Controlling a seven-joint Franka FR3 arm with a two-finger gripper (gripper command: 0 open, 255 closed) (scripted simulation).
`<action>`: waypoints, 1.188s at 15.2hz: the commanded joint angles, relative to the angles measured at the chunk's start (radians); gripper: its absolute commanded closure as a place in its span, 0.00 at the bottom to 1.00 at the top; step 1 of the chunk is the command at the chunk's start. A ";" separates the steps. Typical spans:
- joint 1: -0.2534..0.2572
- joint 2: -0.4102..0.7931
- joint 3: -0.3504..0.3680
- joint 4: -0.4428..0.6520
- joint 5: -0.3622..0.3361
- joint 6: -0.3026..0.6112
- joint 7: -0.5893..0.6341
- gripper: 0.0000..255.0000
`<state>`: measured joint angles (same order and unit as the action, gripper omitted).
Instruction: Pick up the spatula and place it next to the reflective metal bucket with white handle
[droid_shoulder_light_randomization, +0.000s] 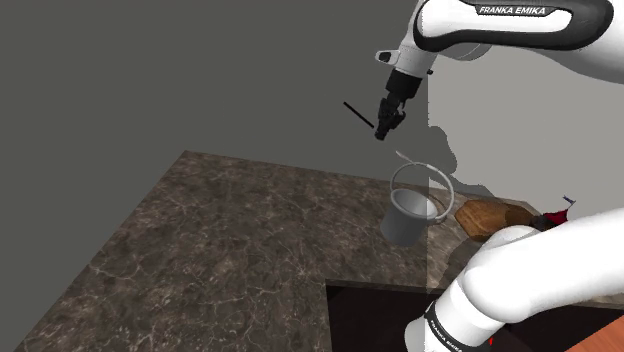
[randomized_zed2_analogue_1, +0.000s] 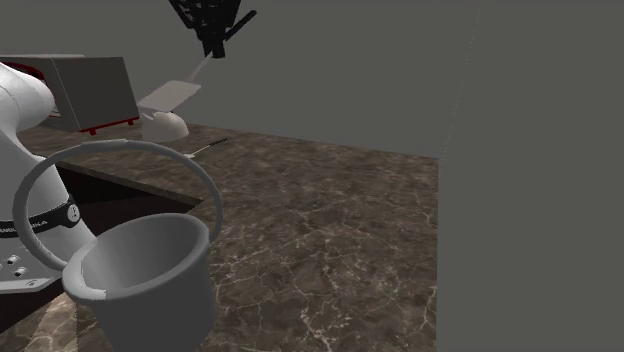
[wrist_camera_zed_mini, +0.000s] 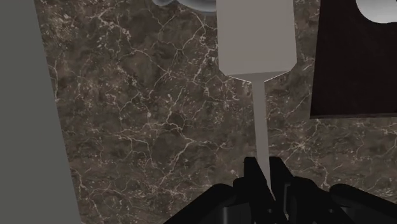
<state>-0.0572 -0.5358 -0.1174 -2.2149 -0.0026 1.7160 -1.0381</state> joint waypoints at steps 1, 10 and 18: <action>-0.016 -0.062 -0.021 -0.047 -0.017 -0.016 -0.029 1.00; -0.102 -0.311 -0.134 -0.180 -0.122 -0.128 -0.171 1.00; -0.192 -0.477 -0.257 -0.217 -0.250 -0.245 -0.326 1.00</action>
<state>-0.2382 -0.9968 -0.3580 -2.4342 -0.2348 1.4871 -1.3424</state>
